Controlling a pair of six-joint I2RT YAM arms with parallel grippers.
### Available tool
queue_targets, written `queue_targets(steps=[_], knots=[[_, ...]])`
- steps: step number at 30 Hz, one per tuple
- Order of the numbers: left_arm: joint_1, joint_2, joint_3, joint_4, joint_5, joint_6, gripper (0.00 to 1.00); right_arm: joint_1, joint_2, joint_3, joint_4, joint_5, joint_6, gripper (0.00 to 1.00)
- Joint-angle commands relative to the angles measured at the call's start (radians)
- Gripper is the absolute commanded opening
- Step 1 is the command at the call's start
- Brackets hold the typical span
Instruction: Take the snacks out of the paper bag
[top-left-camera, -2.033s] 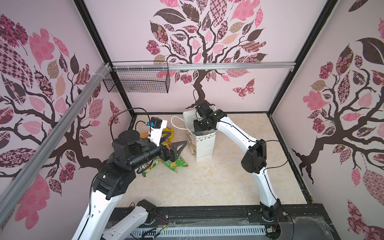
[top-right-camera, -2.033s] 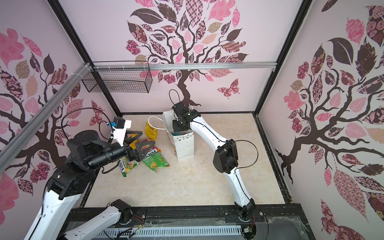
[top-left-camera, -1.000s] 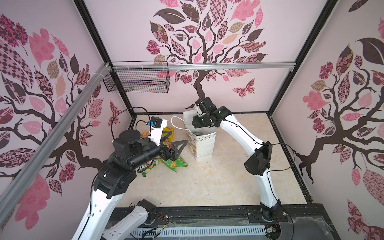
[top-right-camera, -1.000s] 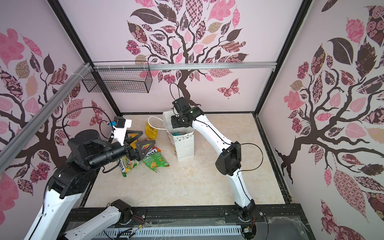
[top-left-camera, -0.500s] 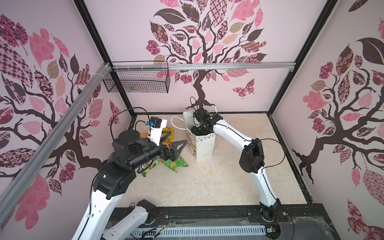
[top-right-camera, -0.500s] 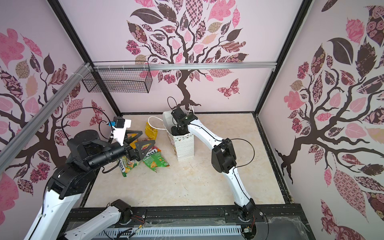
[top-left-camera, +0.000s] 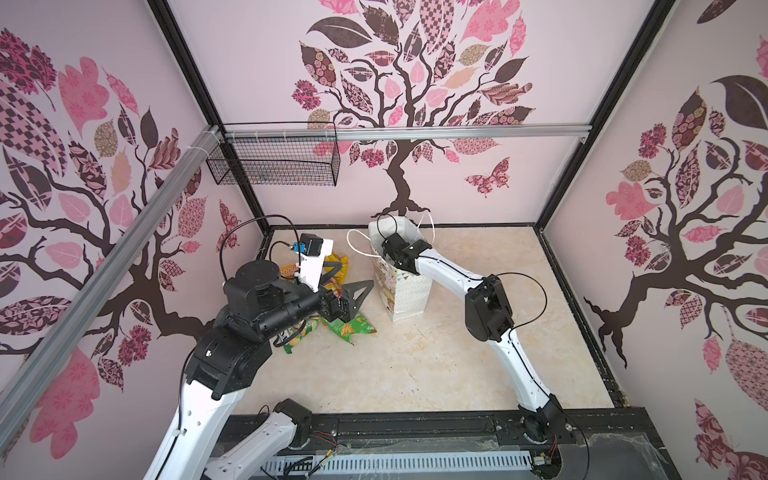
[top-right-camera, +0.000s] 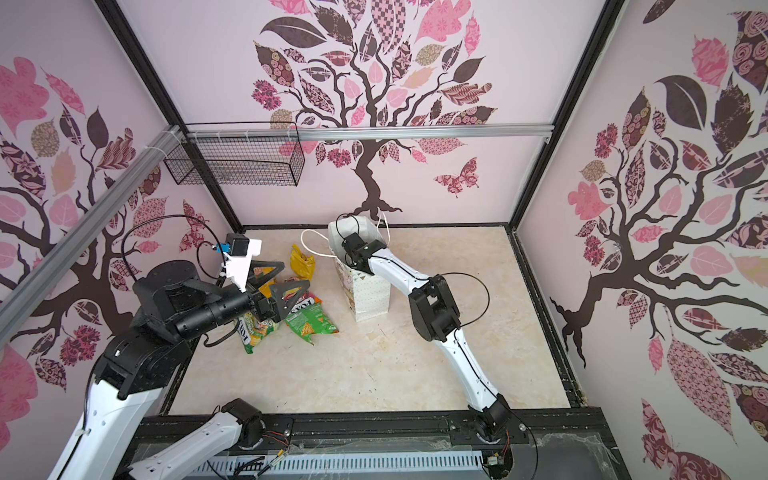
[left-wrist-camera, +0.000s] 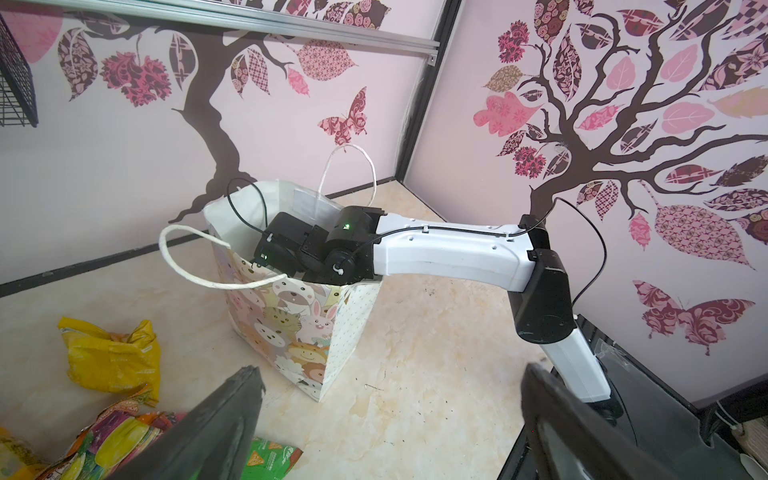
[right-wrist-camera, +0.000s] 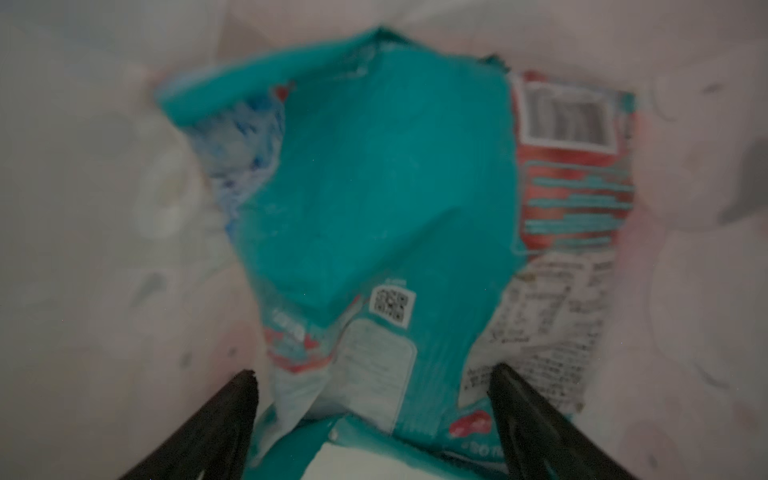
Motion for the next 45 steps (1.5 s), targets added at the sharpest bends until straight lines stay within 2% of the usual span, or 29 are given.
queue_targets(steps=[1,6,10,16,23,35,45], knots=[[-0.002,-0.005,-0.023,0.018,-0.002,0.001,0.99,0.004,0.076,-0.032,-0.027,0.008,-0.006,0.96],[-0.004,-0.005,-0.022,0.015,-0.003,0.002,0.98,0.004,0.122,-0.044,-0.037,0.011,-0.002,0.98],[-0.002,-0.003,-0.022,0.020,-0.002,0.001,0.98,0.004,0.155,-0.058,-0.036,0.001,0.004,0.95],[-0.002,0.000,-0.022,0.019,0.000,-0.003,0.99,0.004,0.152,-0.092,-0.029,0.029,0.001,0.72],[-0.004,-0.005,-0.022,0.019,-0.003,-0.006,0.99,0.004,0.112,-0.081,-0.025,0.063,0.000,0.36],[-0.004,-0.001,-0.023,0.024,-0.003,-0.009,0.99,0.004,0.002,-0.005,-0.058,0.101,-0.014,0.00],[-0.003,-0.003,-0.025,0.022,-0.012,-0.012,0.98,0.004,-0.099,0.077,-0.094,0.131,-0.029,0.00]])
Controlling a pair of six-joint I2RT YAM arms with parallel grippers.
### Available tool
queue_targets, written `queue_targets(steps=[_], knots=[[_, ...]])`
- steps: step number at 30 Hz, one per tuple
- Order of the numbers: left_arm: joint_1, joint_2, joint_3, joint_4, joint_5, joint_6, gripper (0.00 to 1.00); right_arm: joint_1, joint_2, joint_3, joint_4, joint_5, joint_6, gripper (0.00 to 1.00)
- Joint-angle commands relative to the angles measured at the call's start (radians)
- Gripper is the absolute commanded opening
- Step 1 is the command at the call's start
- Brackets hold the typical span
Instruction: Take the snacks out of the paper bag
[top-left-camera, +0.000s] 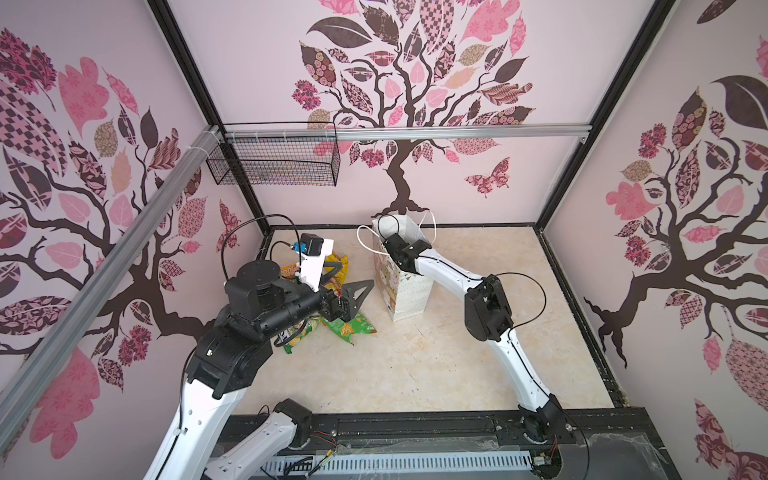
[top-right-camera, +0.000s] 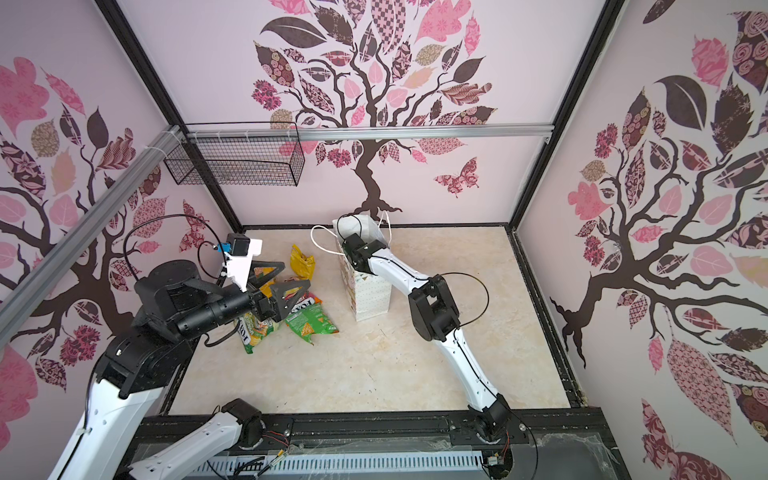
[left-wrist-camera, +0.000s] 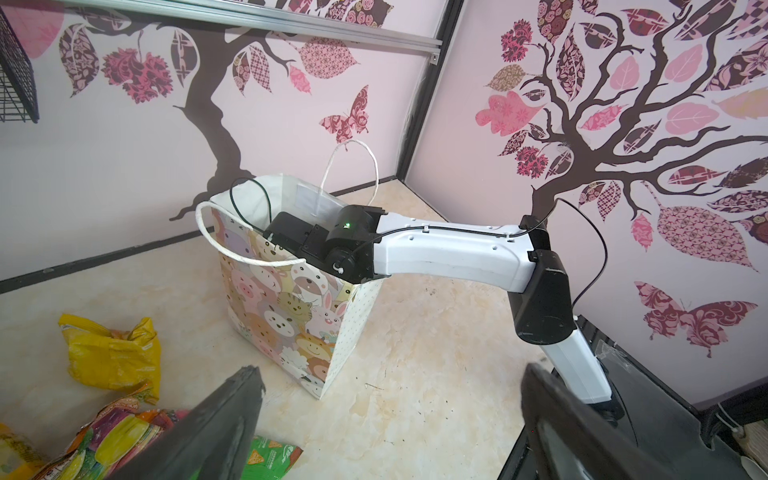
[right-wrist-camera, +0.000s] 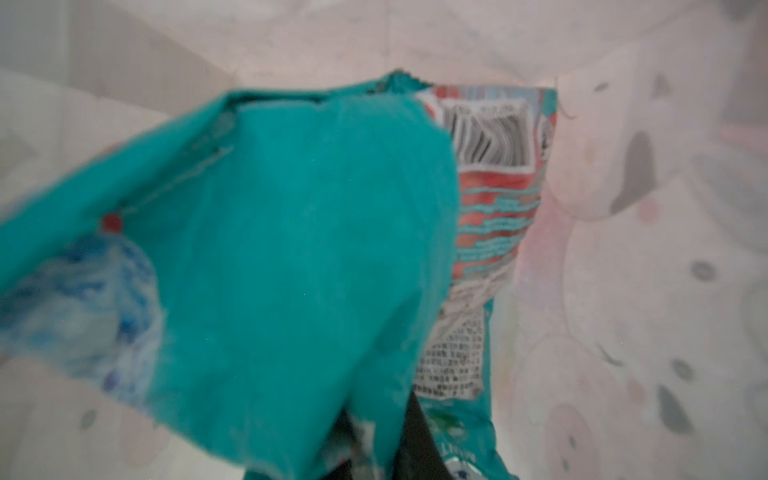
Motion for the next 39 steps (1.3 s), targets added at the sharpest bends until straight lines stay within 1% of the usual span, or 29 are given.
queue_targets(steps=[1,19,31,39], knots=[[-0.004,-0.003,-0.022,0.024,-0.008,-0.008,0.99,0.004,-0.109,0.058,-0.056,0.027,-0.015,0.00],[-0.003,0.000,-0.023,0.031,-0.011,-0.012,0.99,0.004,-0.220,0.104,-0.043,0.069,-0.023,0.00],[-0.004,0.006,-0.025,0.036,-0.010,-0.015,0.98,0.005,-0.300,0.171,-0.033,0.088,-0.021,0.00],[-0.004,0.009,-0.025,0.039,-0.006,-0.018,0.98,0.005,-0.334,0.175,-0.019,0.102,-0.021,0.00]])
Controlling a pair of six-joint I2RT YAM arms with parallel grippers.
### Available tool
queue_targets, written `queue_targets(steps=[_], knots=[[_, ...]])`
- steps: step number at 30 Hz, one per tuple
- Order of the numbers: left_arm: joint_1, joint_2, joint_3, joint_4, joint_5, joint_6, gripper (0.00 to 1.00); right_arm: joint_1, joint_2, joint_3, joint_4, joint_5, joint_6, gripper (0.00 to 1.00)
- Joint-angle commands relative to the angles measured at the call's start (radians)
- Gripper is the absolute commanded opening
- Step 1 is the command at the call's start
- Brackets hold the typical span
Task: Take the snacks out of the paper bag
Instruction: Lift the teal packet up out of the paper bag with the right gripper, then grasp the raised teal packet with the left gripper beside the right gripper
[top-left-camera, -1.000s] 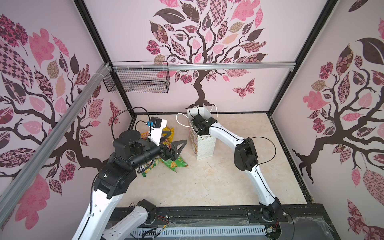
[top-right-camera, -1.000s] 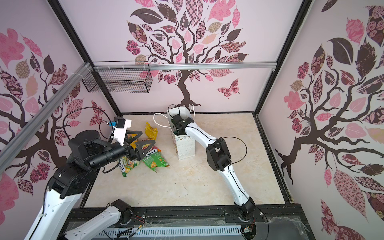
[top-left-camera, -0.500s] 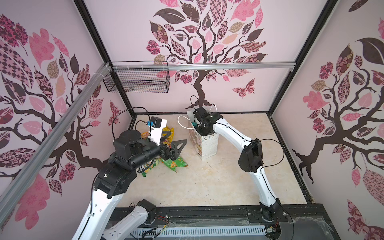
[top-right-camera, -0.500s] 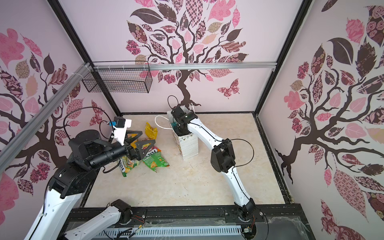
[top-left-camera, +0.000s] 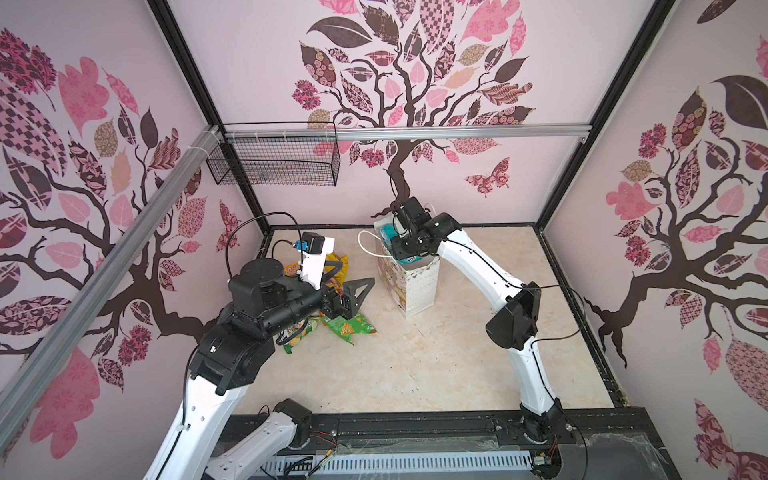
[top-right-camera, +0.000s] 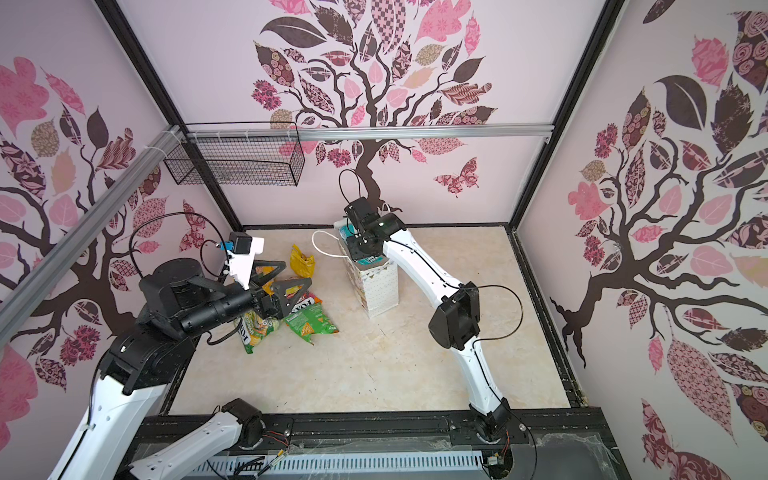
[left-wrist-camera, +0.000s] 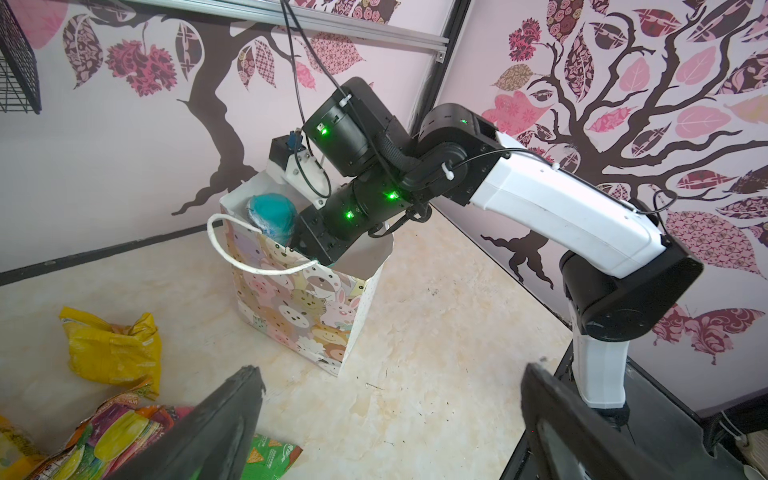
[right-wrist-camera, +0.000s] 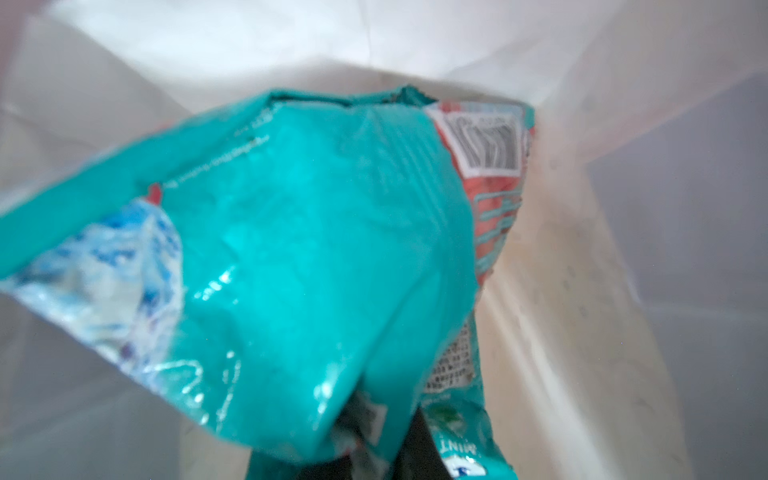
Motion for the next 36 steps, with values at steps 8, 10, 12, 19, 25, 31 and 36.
queue_targets(steps=[8,10,12,19,25,31,36], knots=[[-0.004,-0.005,-0.018,0.036,0.005,-0.011,0.98,0.004,-0.097,0.075,0.015,0.020,0.005,0.00],[-0.004,-0.006,-0.017,0.043,0.002,-0.018,0.98,0.005,-0.110,0.091,0.010,0.023,0.004,0.00],[-0.004,-0.002,-0.013,0.045,-0.018,-0.036,0.98,0.005,-0.130,0.098,0.013,0.023,0.004,0.00],[-0.004,0.035,0.045,-0.019,-0.165,-0.147,0.95,0.007,-0.216,0.089,0.031,0.002,-0.022,0.00],[-0.003,0.065,0.089,-0.041,-0.189,-0.225,0.93,0.061,-0.295,0.053,0.062,0.033,-0.101,0.00],[-0.002,0.093,0.124,-0.052,-0.203,-0.305,0.91,0.174,-0.407,-0.095,0.153,0.100,-0.201,0.00],[-0.002,0.097,0.131,-0.046,-0.222,-0.351,0.90,0.251,-0.479,-0.227,0.221,0.129,-0.271,0.00]])
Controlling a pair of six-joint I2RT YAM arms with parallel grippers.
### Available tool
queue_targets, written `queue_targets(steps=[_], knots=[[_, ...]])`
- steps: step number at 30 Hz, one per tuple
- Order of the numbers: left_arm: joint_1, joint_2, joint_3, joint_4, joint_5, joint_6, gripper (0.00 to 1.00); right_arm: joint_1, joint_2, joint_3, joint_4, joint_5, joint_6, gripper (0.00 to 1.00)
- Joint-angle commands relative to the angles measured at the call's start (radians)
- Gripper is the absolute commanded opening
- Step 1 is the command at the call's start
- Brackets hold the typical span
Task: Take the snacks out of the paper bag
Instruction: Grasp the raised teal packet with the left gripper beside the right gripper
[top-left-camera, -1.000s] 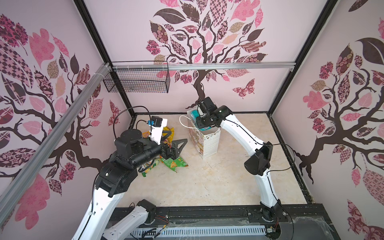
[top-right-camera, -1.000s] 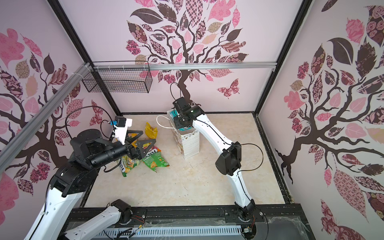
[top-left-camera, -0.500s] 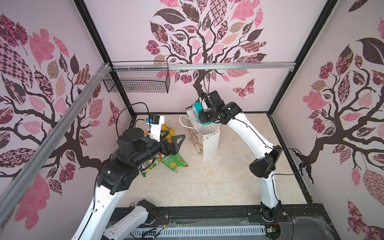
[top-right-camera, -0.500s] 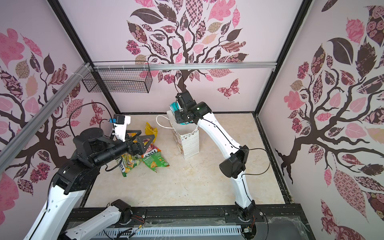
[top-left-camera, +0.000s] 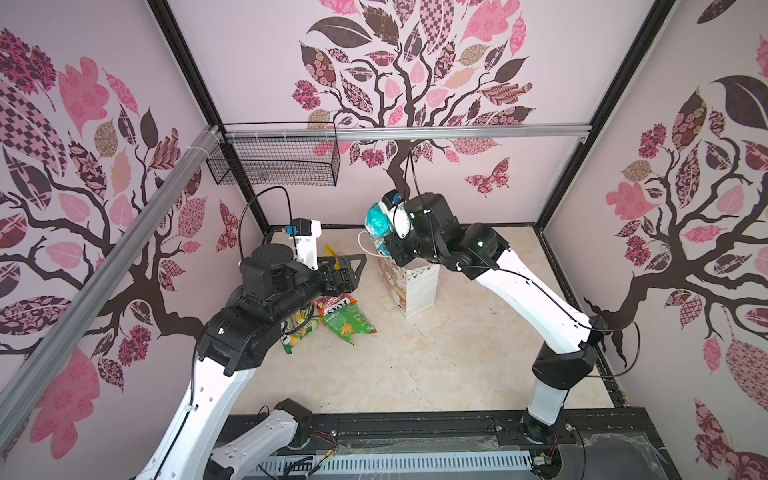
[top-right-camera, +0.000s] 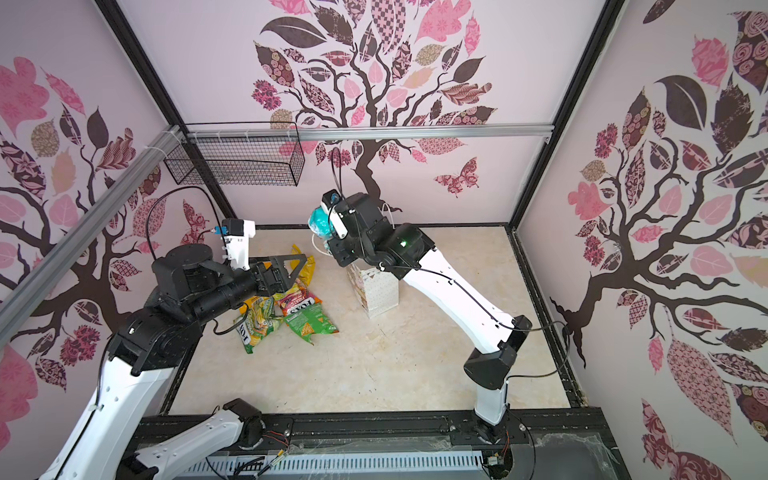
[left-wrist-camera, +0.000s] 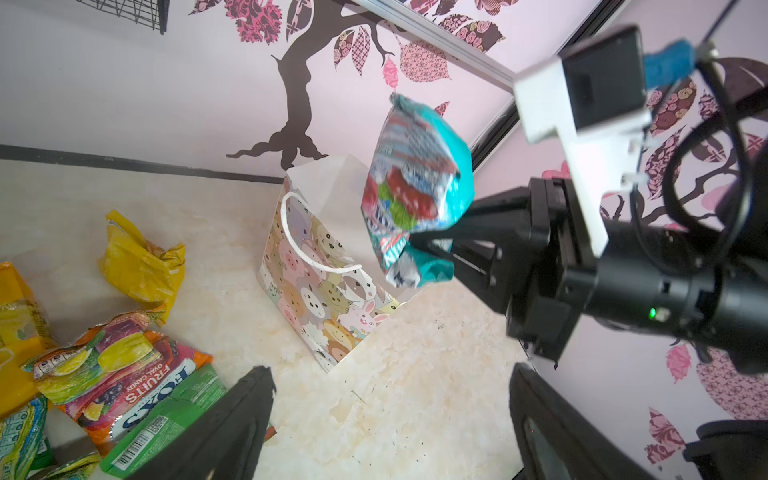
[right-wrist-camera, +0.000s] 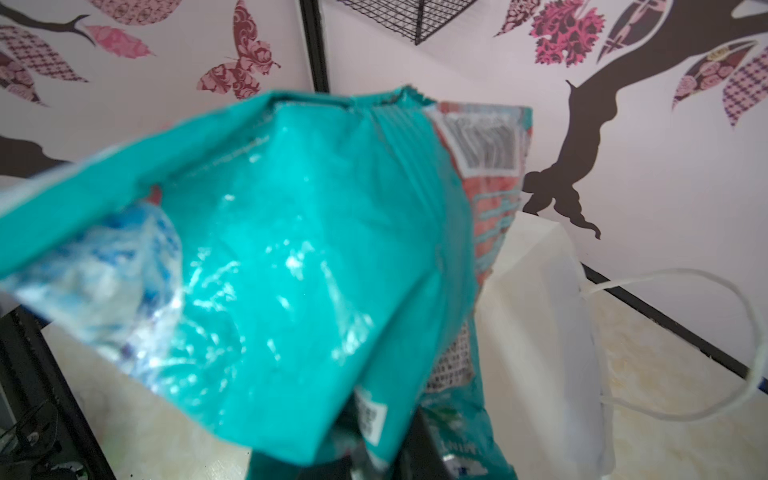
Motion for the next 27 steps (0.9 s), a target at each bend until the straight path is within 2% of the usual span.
queue_targets(steps=[1,7,12,18,23,25,27], knots=[[-0.002,0.003,0.037,0.003,-0.029,-0.053,0.90,0.038,-0.073,-0.054,0.091,0.059,-0.086,0.00],[-0.001,0.012,0.029,0.017,-0.056,-0.084,0.90,0.142,-0.104,-0.135,0.120,0.105,-0.177,0.00],[0.000,0.026,-0.017,0.064,-0.005,-0.073,0.79,0.162,-0.120,-0.152,0.151,0.078,-0.150,0.00],[-0.001,0.030,-0.072,0.084,0.020,-0.100,0.54,0.162,-0.166,-0.226,0.231,0.013,-0.108,0.00],[0.000,0.026,-0.090,0.106,0.026,-0.103,0.30,0.162,-0.188,-0.257,0.256,-0.001,-0.102,0.05],[-0.001,0.025,-0.088,0.108,0.020,-0.097,0.21,0.162,-0.204,-0.275,0.274,-0.002,-0.103,0.13],[-0.001,0.019,-0.088,0.113,0.014,-0.089,0.12,0.162,-0.224,-0.302,0.300,-0.001,-0.103,0.27]])
